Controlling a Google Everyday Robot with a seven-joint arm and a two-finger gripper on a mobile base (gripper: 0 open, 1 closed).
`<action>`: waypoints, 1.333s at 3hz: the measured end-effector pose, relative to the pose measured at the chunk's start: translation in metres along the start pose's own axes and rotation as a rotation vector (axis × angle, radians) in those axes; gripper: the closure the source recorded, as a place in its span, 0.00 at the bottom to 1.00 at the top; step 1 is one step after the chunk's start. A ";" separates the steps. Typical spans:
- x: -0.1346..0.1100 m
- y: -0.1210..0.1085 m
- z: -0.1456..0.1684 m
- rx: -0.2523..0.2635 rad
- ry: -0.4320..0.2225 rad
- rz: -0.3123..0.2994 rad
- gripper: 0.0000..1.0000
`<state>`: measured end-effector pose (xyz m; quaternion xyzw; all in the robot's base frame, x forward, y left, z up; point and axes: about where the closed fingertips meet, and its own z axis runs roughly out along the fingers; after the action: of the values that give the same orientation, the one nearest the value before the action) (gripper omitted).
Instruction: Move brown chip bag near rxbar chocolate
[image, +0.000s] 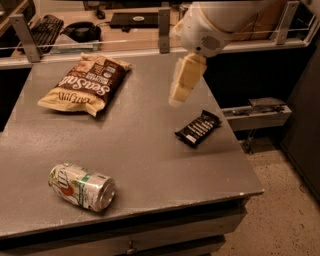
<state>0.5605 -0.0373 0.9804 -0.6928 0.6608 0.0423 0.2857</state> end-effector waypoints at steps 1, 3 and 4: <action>-0.058 -0.014 0.046 -0.019 -0.076 -0.024 0.00; -0.073 -0.019 0.065 -0.018 -0.134 -0.010 0.00; -0.111 -0.029 0.113 -0.039 -0.227 0.001 0.00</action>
Offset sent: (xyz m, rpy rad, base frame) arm 0.0186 0.0612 -0.0072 0.0536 0.0025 0.0455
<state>0.6101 0.1116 0.9441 -0.6886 0.6236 0.1333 0.3453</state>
